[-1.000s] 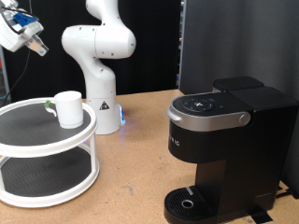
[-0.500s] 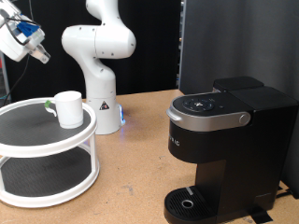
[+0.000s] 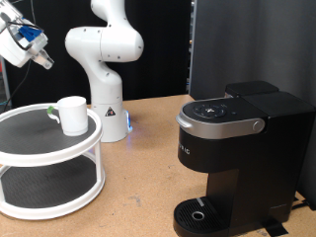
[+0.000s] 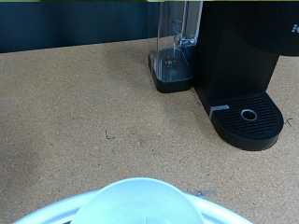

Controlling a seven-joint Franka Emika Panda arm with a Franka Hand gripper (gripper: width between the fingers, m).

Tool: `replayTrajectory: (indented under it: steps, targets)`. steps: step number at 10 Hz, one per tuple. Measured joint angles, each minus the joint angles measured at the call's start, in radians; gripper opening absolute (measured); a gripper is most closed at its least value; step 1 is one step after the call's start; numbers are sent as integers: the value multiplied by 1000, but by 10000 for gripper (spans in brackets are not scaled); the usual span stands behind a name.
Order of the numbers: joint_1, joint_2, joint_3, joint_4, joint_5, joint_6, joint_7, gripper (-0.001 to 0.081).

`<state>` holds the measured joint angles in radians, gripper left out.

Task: Make a cup of coffee with the keurig machine

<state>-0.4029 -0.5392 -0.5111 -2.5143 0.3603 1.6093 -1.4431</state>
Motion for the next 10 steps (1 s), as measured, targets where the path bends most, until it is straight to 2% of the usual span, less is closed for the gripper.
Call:
replayTrajectory:
  steps: [3,10]
  targets:
    - [0,3,0,-6,-5,9,1,4]
    - [0,16,-14,-55,-45,97,-51,4]
